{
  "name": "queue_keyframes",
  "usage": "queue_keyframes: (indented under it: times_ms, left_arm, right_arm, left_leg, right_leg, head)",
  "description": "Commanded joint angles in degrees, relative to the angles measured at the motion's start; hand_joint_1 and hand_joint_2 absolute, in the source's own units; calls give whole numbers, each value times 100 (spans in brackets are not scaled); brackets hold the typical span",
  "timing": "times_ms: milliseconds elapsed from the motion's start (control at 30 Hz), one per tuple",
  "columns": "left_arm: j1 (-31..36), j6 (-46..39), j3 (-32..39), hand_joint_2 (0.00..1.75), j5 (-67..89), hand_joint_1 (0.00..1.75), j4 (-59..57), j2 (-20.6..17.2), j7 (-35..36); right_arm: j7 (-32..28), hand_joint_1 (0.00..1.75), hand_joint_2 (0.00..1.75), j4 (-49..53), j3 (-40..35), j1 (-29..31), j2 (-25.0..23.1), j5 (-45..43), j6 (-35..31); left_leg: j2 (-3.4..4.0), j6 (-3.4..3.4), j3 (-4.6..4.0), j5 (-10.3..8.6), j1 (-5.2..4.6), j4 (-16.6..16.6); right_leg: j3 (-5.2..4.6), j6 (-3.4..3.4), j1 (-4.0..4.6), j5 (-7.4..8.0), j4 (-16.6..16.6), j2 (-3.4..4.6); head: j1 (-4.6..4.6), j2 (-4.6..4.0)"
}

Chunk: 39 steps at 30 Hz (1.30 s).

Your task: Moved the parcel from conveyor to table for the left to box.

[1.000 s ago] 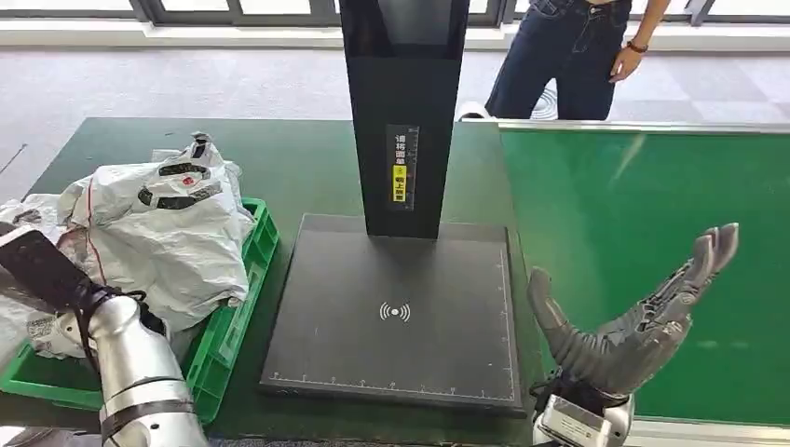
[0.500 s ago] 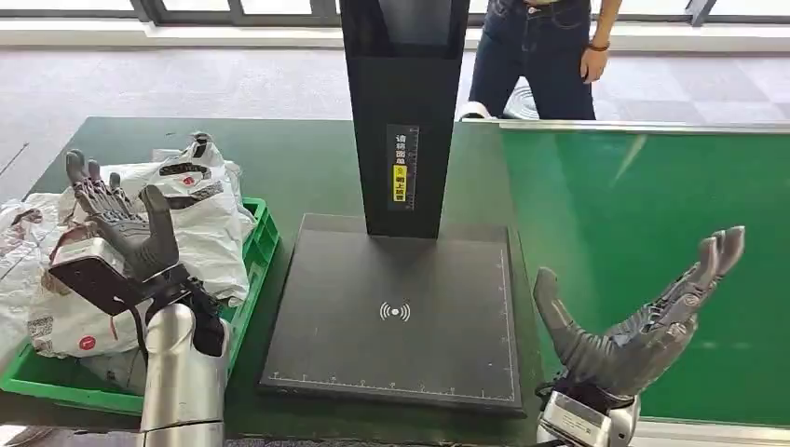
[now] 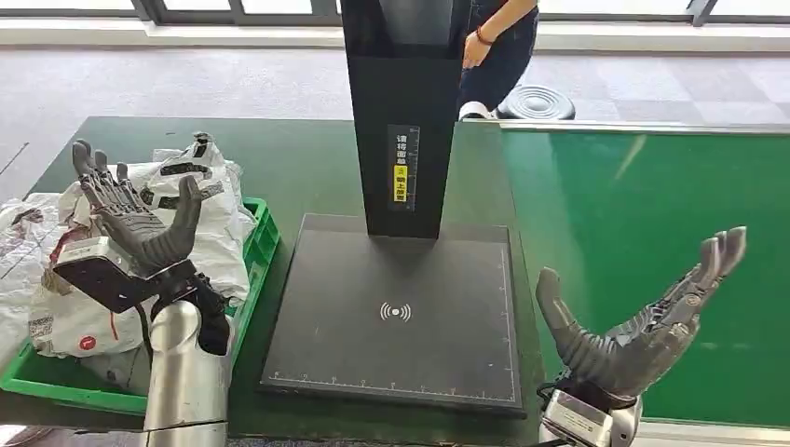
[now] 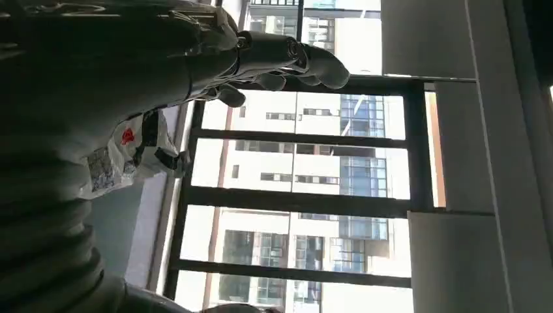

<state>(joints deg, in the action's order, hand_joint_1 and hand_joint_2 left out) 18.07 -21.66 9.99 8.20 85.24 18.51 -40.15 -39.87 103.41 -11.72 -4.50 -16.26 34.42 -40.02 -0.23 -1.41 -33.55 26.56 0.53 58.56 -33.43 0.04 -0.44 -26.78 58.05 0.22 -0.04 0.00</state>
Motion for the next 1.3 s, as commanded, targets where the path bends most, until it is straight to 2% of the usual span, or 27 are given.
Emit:
queue_keyframes:
  times_ms: [33,67,100,133,233,300,400,433,467,567,700,733,833,933,1000,1300]
  left_arm:
    - [-146,18,-126,175,-14,0,-91,8,15]
    - [-356,967,-631,175,-364,0,-107,-185,240]
    - [-356,967,-631,175,-364,0,-107,-185,240]
    - [-508,825,-810,175,-278,0,-131,1,108]
    - [-726,883,-1277,175,-345,0,-289,-53,15]
    - [-863,1040,-1461,175,-462,0,-360,-59,15]
    - [-963,1136,-1622,175,-514,0,-435,-45,15]
    - [-970,1198,-1638,175,-538,0,-482,-38,15]
    - [-1072,1249,-1736,175,-549,0,-489,-4,15]
    - [-1196,1251,-1889,175,-545,0,-493,30,15]
    - [-1286,1271,-2051,175,-544,0,-714,23,15]
    - [-1369,1356,-2138,175,-548,0,-1201,41,72]
    - [-1442,1335,-2204,175,-561,0,-1265,47,15]
    - [-1649,1267,-2313,175,-610,0,-1005,14,15]
    - [-1760,1261,-2357,175,-604,0,-877,16,15]
    - [-1608,1319,-2420,175,-595,0,-1228,44,15]
  right_arm:
    - [-13,0,175,-101,165,-129,-314,-20,2]
    - [-13,0,175,-638,-48,-76,-126,-347,2]
    - [-13,0,175,-638,-48,-76,-126,-347,2]
    - [-13,0,175,-711,-20,8,-102,-387,2]
    - [-13,0,175,-1177,-396,185,169,-998,2]
    - [-13,0,175,-1451,-654,302,286,-1328,2]
    - [-13,0,175,-1782,-791,428,288,-1540,2]
    - [345,0,175,-1554,-839,408,281,-1330,51]
    - [-13,0,175,-2123,-858,533,272,-1798,2]
    - [-13,0,175,-2424,-944,630,294,-2064,2]
    - [-13,0,175,-2852,-871,724,219,-2407,332]
    - [-13,0,175,-3213,-798,755,148,-2516,537]
    - [-13,0,175,-3262,-902,744,187,-2581,465]
    - [-13,0,175,-3234,-975,691,211,-2604,410]
    - [-13,0,175,-3172,-996,637,239,-2619,383]
    - [-13,0,175,-2914,-957,456,294,-2642,153]
  left_leg:
    - [-2,4,12,-5,-1,-16]
    - [-1,2,7,-2,-2,-7]
    - [-1,4,13,-5,-3,-17]
    - [4,3,23,-4,-1,-22]
    - [-8,7,25,-7,-1,-25]
    - [16,7,29,-5,-2,-32]
    - [10,6,31,-5,-6,-33]
    - [11,5,25,-1,-2,-23]
    - [15,6,29,-3,1,-30]
    - [13,7,32,-5,-4,-36]
    - [11,6,19,-1,-4,-25]
    - [12,9,33,-7,-3,-43]
    - [17,10,47,-9,-8,-57]
    - [11,7,12,3,-4,-20]
    - [16,10,22,1,-5,-34]
    - [-3,10,6,3,-4,-19]
  right_leg:
    - [12,0,0,3,-14,-6]
    - [6,0,-1,0,-5,-3]
    - [12,-1,-2,3,-15,-5]
    - [22,-1,0,5,-22,1]
    - [31,2,1,5,-28,-13]
    - [27,3,-2,10,-34,11]
    - [30,2,-7,7,-30,6]
    - [24,2,-4,5,-23,8]
    - [28,1,1,9,-32,11]
    - [33,3,-2,9,-37,8]
    - [21,3,-2,5,-24,6]
    - [38,4,0,11,-45,5]
    - [47,5,-6,13,-54,9]
    - [14,4,-3,1,-17,5]
    - [24,5,-3,4,-34,9]
    - [12,6,-3,-4,-18,-10]
  head:
    - [0,0]
    - [0,0]
    - [0,0]
    - [0,0]
    - [0,0]
    - [0,0]
    - [0,0]
    - [-2,0]
    - [0,0]
    - [0,0]
    - [-2,0]
    - [0,0]
    - [-2,0]
    - [0,0]
    - [0,0]
    - [-2,0]
